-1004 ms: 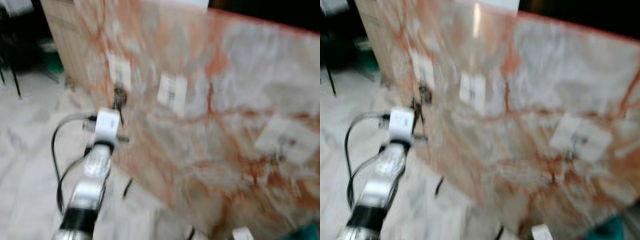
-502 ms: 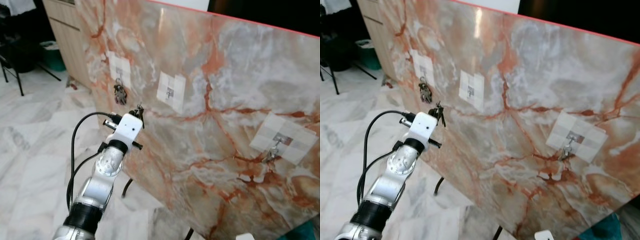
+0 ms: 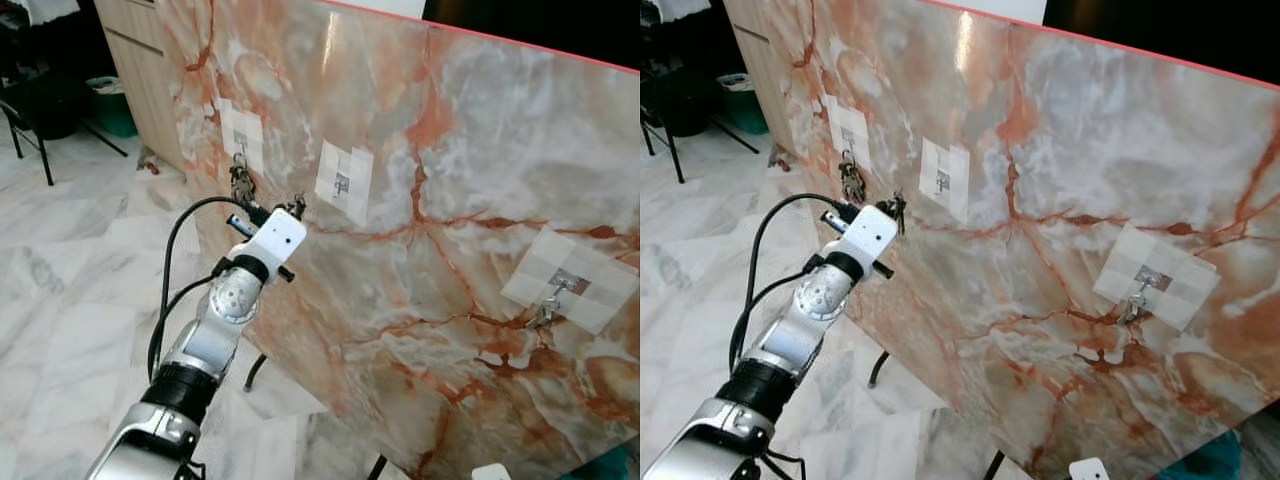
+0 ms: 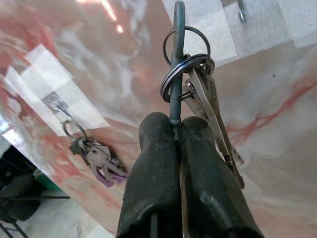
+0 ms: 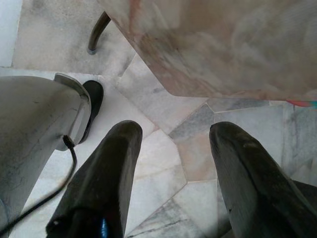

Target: Hang keys on a hook

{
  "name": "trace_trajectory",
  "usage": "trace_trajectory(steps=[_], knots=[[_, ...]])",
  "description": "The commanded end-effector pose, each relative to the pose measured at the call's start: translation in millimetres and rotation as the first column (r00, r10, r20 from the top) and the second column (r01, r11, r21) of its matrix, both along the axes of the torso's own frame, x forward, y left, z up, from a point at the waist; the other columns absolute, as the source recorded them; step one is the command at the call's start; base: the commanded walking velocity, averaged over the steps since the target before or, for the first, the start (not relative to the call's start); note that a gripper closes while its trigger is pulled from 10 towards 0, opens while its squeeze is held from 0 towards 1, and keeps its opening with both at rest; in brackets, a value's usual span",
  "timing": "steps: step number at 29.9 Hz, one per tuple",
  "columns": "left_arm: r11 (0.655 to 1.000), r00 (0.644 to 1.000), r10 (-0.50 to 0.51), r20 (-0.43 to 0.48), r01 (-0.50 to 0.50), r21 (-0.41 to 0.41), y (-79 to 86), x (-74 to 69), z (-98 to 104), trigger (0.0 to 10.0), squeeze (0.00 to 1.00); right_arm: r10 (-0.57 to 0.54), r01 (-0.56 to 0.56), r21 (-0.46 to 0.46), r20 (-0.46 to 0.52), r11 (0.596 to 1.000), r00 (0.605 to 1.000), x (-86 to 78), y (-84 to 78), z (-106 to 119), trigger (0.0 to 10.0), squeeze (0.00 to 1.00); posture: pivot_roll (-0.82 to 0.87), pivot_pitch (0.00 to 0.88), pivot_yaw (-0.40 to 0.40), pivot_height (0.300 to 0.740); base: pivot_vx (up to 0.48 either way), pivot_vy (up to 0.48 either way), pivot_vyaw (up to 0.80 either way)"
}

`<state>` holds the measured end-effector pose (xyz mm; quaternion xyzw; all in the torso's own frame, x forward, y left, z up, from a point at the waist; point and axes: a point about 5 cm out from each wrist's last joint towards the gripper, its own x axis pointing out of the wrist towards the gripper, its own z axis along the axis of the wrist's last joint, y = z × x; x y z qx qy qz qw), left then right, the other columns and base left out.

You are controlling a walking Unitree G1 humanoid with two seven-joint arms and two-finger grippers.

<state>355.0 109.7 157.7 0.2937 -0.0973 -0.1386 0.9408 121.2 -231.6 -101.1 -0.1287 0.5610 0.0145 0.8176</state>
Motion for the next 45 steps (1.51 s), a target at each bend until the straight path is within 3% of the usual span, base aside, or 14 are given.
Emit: trace_trajectory(steps=[1,11,22,35,45], knots=[[1.000,1.000,-0.011,0.029,0.011,-0.012,-4.7,2.2,7,10.0,0.00,0.000,0.000,-0.012,0.004,1.000,1.000,0.9,-4.3,1,10.0,0.00,-0.05,0.000,-0.087,0.740,0.000,0.000,0.00],[0.996,0.996,0.012,0.088,-0.004,-0.085,-12.4,9.2,20,10.0,0.00,0.010,-0.010,-0.012,0.009,1.000,1.000,2.9,-3.2,2,10.0,0.00,-0.05,0.000,-0.092,0.740,0.000,0.000,0.00],[0.997,0.992,0.060,0.113,-0.053,-0.063,-17.9,18.9,29,10.0,0.00,0.003,-0.003,-0.012,0.015,1.000,1.000,5.4,-5.9,3,10.0,0.00,-0.05,0.000,-0.096,0.740,0.000,0.000,0.00],[0.996,0.995,0.055,0.083,-0.048,-0.081,-21.2,5.6,9,10.0,0.00,-0.022,0.022,-0.009,0.011,1.000,1.000,4.8,-6.0,3,10.0,0.00,-0.05,0.000,-0.089,0.740,0.000,-0.097,0.00],[0.993,0.989,0.087,0.119,-0.076,-0.094,-15.5,4.5,16,10.0,0.00,-0.011,0.012,-0.009,0.014,1.000,1.000,6.8,-6.3,4,10.0,0.00,-0.05,0.000,-0.094,0.740,0.000,-0.119,0.00]])
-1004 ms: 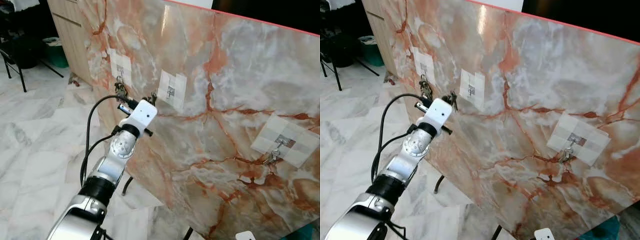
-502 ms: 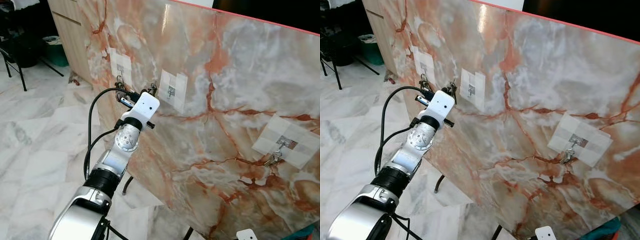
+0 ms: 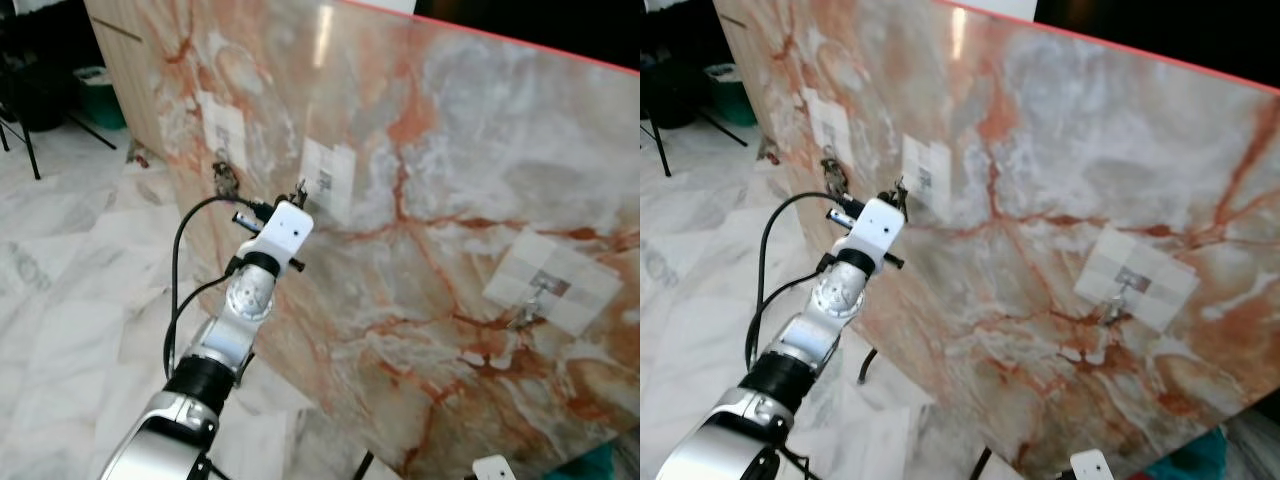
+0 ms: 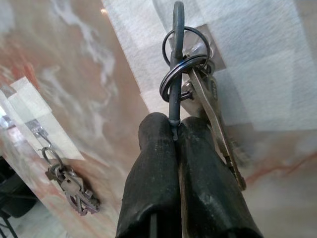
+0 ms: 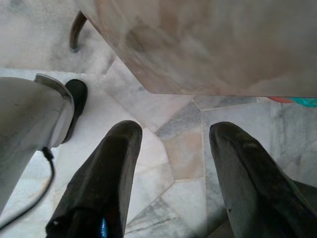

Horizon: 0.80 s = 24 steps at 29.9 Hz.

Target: Hang keys on a hook

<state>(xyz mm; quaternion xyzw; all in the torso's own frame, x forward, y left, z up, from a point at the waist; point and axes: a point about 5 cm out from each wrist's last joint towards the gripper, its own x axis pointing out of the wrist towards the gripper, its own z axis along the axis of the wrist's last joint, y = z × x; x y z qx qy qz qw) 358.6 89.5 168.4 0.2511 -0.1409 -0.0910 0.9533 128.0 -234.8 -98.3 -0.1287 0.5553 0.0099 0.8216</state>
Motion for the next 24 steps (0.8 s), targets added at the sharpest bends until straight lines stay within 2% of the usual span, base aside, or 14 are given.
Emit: trace_trajectory(steps=[1,14,21,24], knots=[[0.999,0.999,0.026,0.027,-0.026,0.019,5.2,0.8,5.8,10.0,0.00,-0.005,0.005,-0.005,-0.001,1.000,1.000,0.1,-3.1,0.8,10.0,0.00,-0.05,0.000,-0.094,0.740,0.000,0.000,0.00],[0.999,0.997,0.047,0.064,-0.048,0.004,8.7,-2.8,13.2,10.0,0.00,-0.004,0.004,0.000,0.000,1.000,1.000,-0.7,-2.5,0.5,10.0,0.00,-0.05,0.000,-0.094,0.740,0.000,0.000,0.00],[0.999,0.998,0.047,0.047,-0.048,0.023,8.2,-1.7,10.3,10.0,0.00,-0.001,0.001,0.002,0.001,1.000,1.000,-1.3,-1.8,0.1,10.0,0.00,-0.05,0.000,-0.091,0.740,0.000,0.000,0.00],[0.998,0.999,0.050,0.014,-0.050,0.049,8.1,1.1,4.5,10.0,0.00,-0.001,0.001,0.002,0.000,1.000,1.000,-2.3,-2.0,-0.1,10.0,0.00,-0.05,0.000,-0.089,0.740,0.000,0.000,0.00]])
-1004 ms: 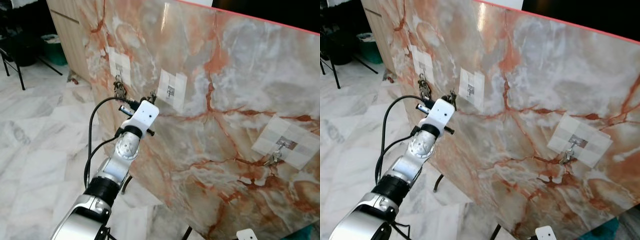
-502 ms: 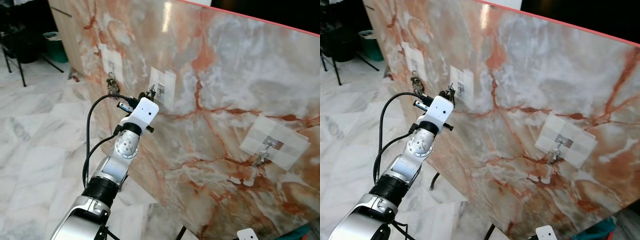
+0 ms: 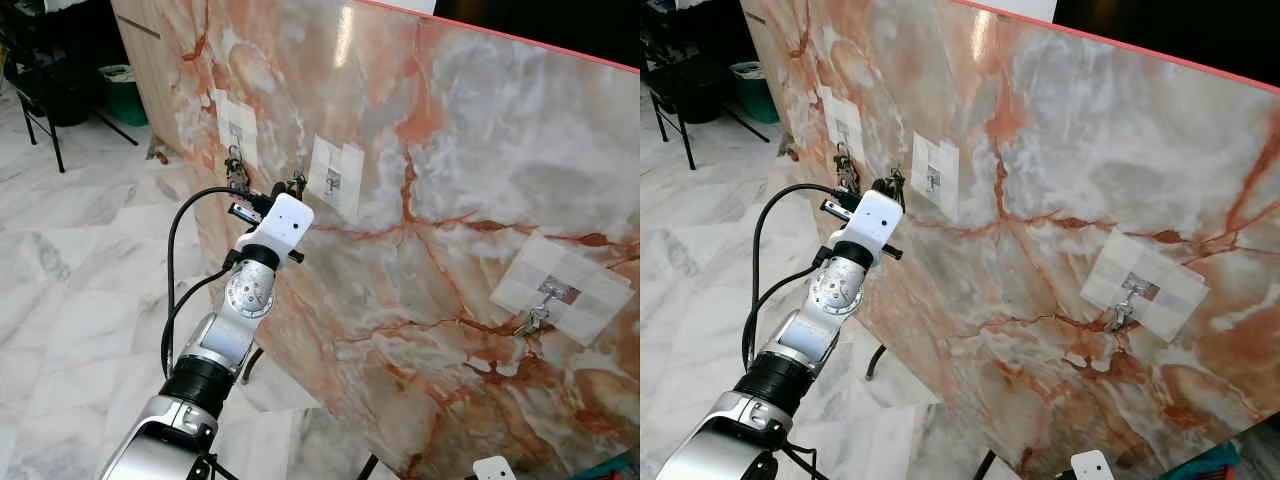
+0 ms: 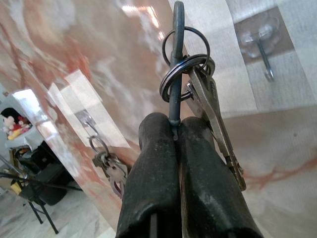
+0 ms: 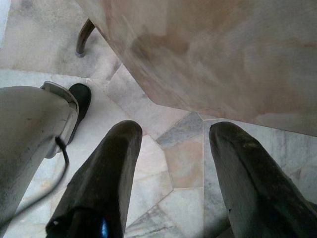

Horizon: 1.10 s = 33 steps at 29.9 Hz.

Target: Hang keys on a hook

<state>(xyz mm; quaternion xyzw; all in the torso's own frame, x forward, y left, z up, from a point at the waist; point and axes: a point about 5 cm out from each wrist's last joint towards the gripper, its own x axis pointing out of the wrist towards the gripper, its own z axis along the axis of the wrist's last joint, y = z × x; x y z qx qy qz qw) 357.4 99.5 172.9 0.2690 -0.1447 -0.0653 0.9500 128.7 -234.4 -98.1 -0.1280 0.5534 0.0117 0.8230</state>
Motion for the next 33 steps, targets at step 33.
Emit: trace_trajectory(steps=[33], knots=[[0.987,1.000,-0.018,-0.025,0.022,0.157,-20.4,16.3,-4,10.0,0.00,-0.015,0.015,-0.006,-0.002,1.000,1.000,-4.4,-3.5,0,10.0,0.00,-0.07,0.000,-0.083,0.740,0.000,0.000,0.00]])
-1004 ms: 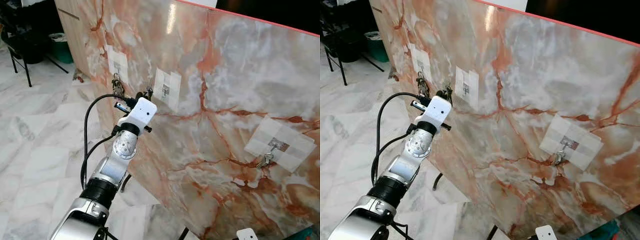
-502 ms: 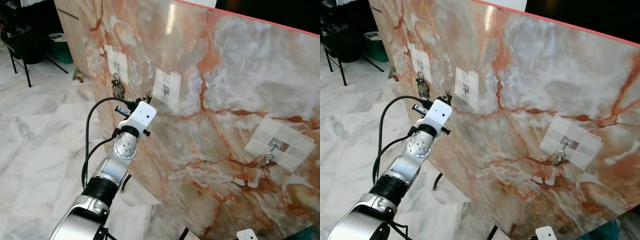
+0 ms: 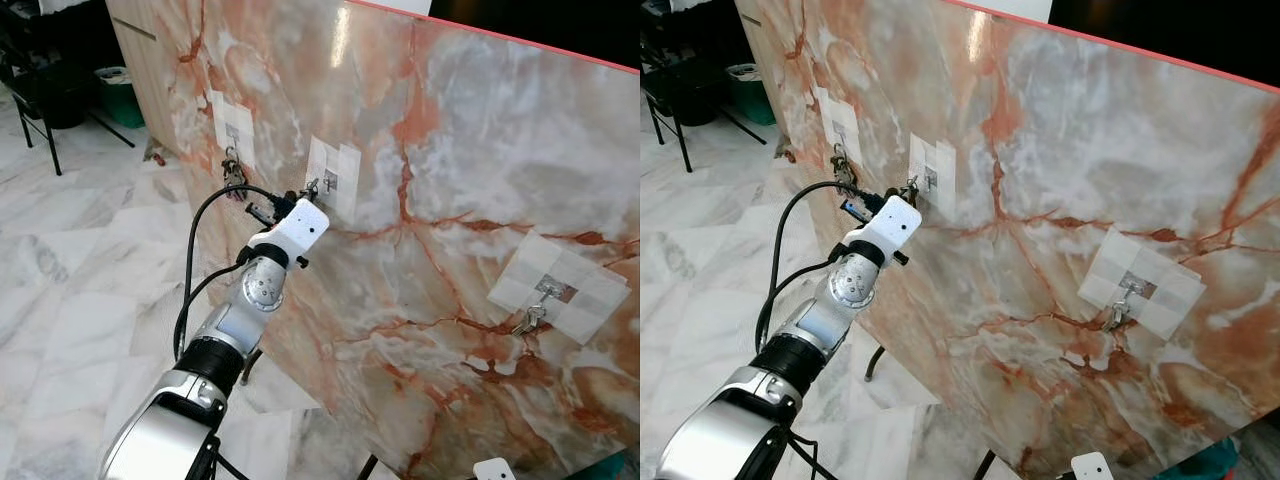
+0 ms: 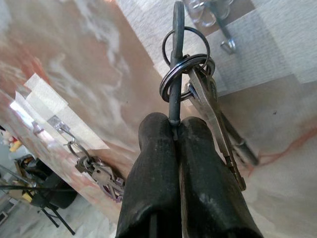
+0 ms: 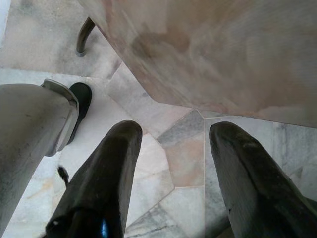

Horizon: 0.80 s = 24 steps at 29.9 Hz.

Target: Hang keys on a hook

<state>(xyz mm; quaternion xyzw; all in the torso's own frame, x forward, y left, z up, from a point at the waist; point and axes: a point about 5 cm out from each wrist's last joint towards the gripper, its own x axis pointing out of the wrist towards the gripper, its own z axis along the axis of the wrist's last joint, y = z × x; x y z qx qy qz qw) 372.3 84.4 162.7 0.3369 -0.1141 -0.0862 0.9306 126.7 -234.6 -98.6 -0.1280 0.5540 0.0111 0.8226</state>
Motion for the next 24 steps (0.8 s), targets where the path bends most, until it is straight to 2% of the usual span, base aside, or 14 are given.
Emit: trace_trajectory(steps=[1,15,24], knots=[[1.000,0.999,-0.009,0.034,0.009,0.002,-5.0,1.4,6,10.0,0.00,-0.015,0.015,-0.006,-0.001,1.000,1.000,-2.4,-3.3,0,10.0,0.00,-0.07,0.000,-0.082,0.740,0.000,0.000,0.00],[0.999,0.997,-0.008,0.080,0.006,0.032,-9.5,4.7,14,10.0,0.00,-0.013,0.013,-0.003,0.000,1.000,1.000,-2.0,-2.0,0,10.0,0.00,-0.08,0.000,-0.078,0.740,0.000,0.000,0.00],[0.997,0.994,-0.045,0.103,0.039,0.062,-20.9,6.4,19,10.0,0.00,-0.019,0.019,0.004,0.006,1.000,1.000,0.9,1.7,0,10.0,0.00,-0.09,0.000,-0.063,0.740,0.000,0.000,0.00]])
